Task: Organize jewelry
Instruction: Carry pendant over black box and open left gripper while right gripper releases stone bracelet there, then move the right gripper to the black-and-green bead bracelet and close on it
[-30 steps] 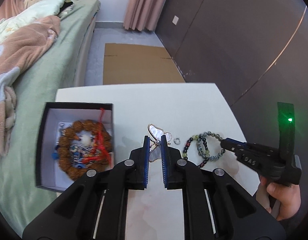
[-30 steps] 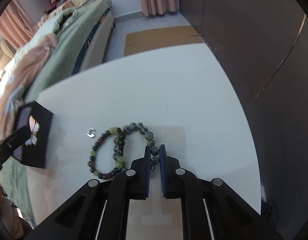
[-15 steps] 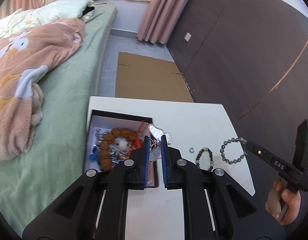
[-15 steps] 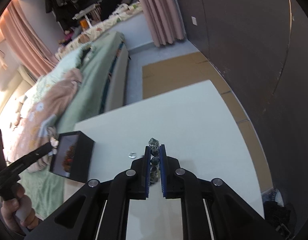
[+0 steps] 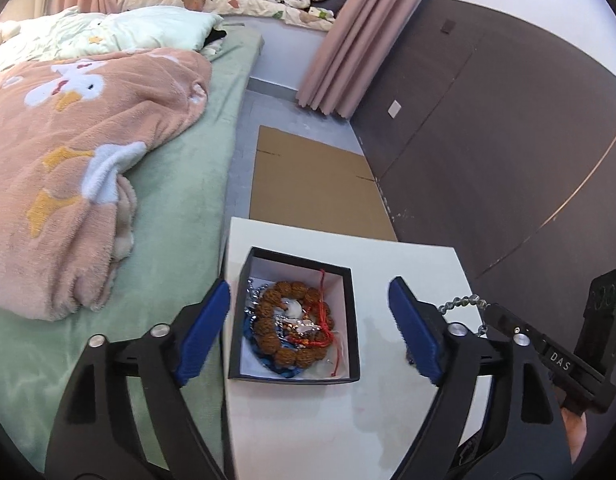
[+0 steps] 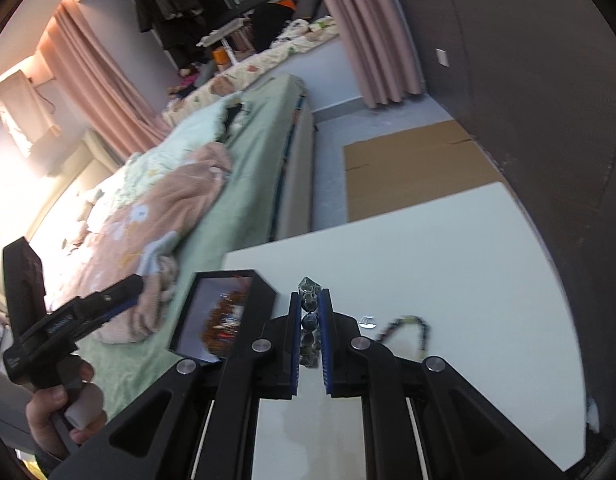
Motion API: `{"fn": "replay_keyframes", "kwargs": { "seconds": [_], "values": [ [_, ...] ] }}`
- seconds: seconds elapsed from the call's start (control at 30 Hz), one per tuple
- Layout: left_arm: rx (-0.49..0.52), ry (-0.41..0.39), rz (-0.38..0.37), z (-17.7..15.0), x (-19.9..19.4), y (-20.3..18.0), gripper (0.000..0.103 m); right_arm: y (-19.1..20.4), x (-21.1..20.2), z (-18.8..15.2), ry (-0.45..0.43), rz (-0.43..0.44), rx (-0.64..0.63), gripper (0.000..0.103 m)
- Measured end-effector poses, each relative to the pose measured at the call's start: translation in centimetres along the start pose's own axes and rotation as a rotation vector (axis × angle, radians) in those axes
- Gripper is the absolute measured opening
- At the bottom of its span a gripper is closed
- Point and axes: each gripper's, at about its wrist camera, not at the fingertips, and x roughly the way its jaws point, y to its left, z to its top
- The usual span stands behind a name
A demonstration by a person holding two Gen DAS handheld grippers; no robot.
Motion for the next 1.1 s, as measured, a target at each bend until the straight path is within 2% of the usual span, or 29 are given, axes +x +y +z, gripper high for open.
{"fn": "replay_keyframes", "kwargs": {
  "seconds": [0.33,0.5,0.53,0.6,0.87,1.0,1.1],
  "values": [
    [-0.031,-0.032,0.014,0.5,-1.6,2.2,0.092,5.1,1.7,0.1,-0.015,0.131,-0.015,0.009],
    [-0.062,-0.043,0.018,0.7,-2.0,3.3,0.093,7.2,3.3,0.0,-0.014,0.251,-0.019,0.014],
    [-0.065,-0.042,0.019,0.8,-2.0,3.5,0.093,7.3,3.7,-0.1,0.004,0.251,-0.020,0.038],
    [-0.065,-0.041,0.020,0.8,-2.1,3.6,0.093,6.9,3.4,-0.2,-0.028,0.219,0.003,0.065],
    [-0.051,-0.036,0.020,0.6,-1.7,2.8,0.093,3.5,1.6,0.2,-0.027,0.144,0.042,0.066],
    [-0.025,-0.025,0.016,0.4,-1.2,1.7,0.093,1.7,0.5,0.3,-0.021,0.088,0.051,0.072],
    [-0.003,-0.015,0.009,0.1,-0.7,0.5,0.093,0.0,0.1,0.2,-0.003,0.052,0.076,0.072]
  ]
}}
